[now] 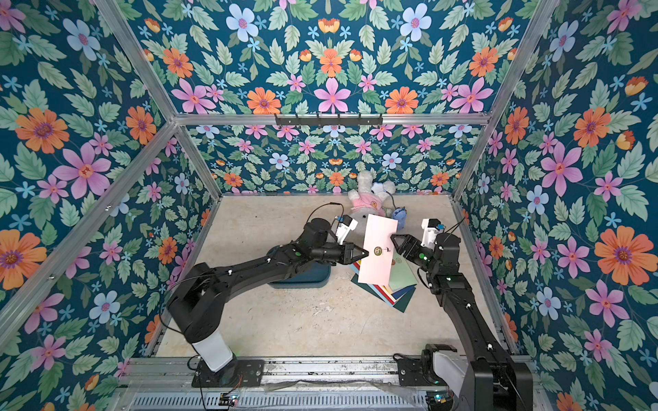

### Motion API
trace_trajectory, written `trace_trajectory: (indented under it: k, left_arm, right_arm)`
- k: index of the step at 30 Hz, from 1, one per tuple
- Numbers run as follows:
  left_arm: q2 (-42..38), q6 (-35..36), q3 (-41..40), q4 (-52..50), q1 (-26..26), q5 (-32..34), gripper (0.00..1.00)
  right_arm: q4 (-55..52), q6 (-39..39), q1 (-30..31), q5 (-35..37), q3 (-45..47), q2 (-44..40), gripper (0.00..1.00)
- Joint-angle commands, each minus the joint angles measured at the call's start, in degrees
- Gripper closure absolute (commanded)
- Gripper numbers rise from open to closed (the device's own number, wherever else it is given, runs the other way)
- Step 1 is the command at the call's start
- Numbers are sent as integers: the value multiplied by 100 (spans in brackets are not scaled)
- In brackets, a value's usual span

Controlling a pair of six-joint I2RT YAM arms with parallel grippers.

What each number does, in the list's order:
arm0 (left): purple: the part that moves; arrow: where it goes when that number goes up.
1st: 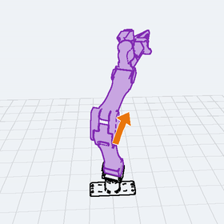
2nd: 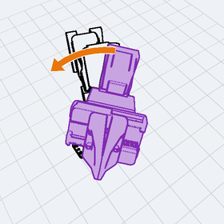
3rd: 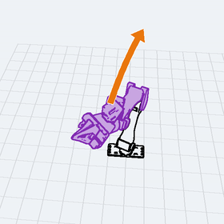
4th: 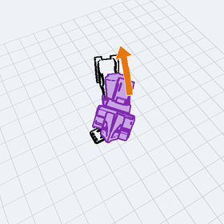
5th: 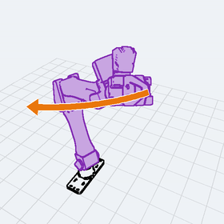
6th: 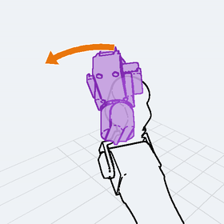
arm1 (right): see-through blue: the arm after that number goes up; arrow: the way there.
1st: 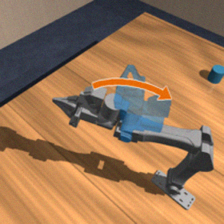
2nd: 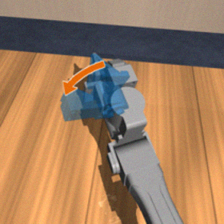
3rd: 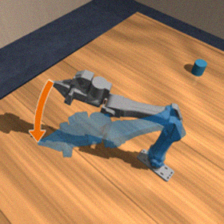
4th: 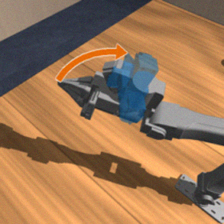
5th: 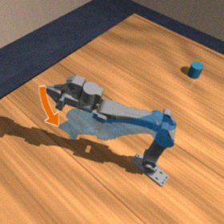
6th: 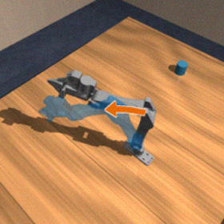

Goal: Put the sealed envelopes into the storage box
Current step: Pick up the envelope from the center of the board.

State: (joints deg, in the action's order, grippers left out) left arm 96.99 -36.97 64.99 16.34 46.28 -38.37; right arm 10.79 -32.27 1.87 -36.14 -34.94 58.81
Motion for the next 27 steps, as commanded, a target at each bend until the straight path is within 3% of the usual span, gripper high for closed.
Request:
trace_trajectory:
  k: [1, 7, 13, 17, 19, 27]
  left_arm:
    - [-480, 233, -452, 645, -207, -424, 100]
    - [-1190, -82, -1231, 1640, -534, -909, 100]
    - [-1605, -349, -1667, 2078, -831, -1208, 100]
    - [-1784, -600, -1887, 2353, -1003, -1335, 100]
    - [-1793, -719, -1935, 2498, -1016, -1412, 100]
    - [-1912, -655, -2101, 2418, -1149, -1464, 100]
  right_arm:
    - [1041, -174, 195, -796, 114, -97, 28]
    - [1355, 68, 972, -1292, 10, 95, 30]
    - [1291, 221, 1068, -1384, -114, 165, 42]
    - [1711, 14, 1071, -1736, -66, 257, 64]
    - [1974, -137, 1106, -1852, -48, 296, 70]
    - [1638, 255, 1584, -2066, -467, 559, 64]
